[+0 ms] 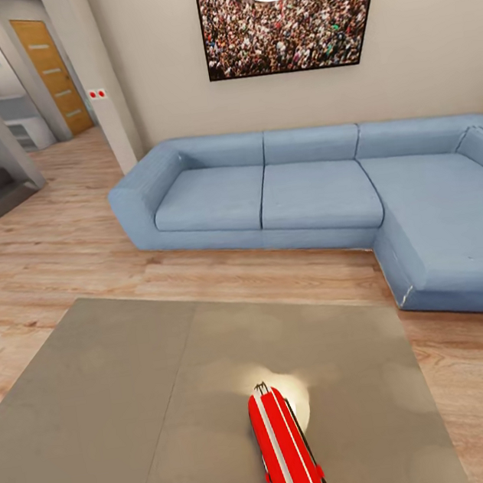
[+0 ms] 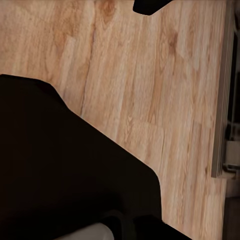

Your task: Turn on the radio receiver that's on the table in the living room.

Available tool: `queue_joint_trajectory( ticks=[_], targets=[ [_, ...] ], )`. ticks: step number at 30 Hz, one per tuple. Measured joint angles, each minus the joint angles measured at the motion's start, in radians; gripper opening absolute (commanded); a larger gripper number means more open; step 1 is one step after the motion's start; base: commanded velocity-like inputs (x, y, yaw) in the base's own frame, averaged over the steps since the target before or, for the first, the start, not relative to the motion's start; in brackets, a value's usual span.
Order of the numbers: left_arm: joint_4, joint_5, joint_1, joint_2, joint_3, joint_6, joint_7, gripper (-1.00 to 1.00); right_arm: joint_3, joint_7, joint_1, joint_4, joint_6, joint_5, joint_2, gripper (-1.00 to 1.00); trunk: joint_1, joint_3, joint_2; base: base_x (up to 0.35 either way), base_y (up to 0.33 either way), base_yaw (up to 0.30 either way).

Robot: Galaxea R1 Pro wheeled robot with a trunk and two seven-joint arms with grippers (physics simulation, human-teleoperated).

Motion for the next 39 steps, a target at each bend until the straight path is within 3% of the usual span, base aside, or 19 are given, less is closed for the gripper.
queue_joint_trajectory(
  ticks=[39],
  targets=[
    [0.000, 0.000, 0.000, 0.000, 0.000, 0.000, 0.000, 1.00, 0.002, 0.001, 0.000, 0.001, 0.000, 0.001, 0.000, 1.00, 0.000, -0.063, 0.000, 0.000, 0.000, 0.000]
  ],
)
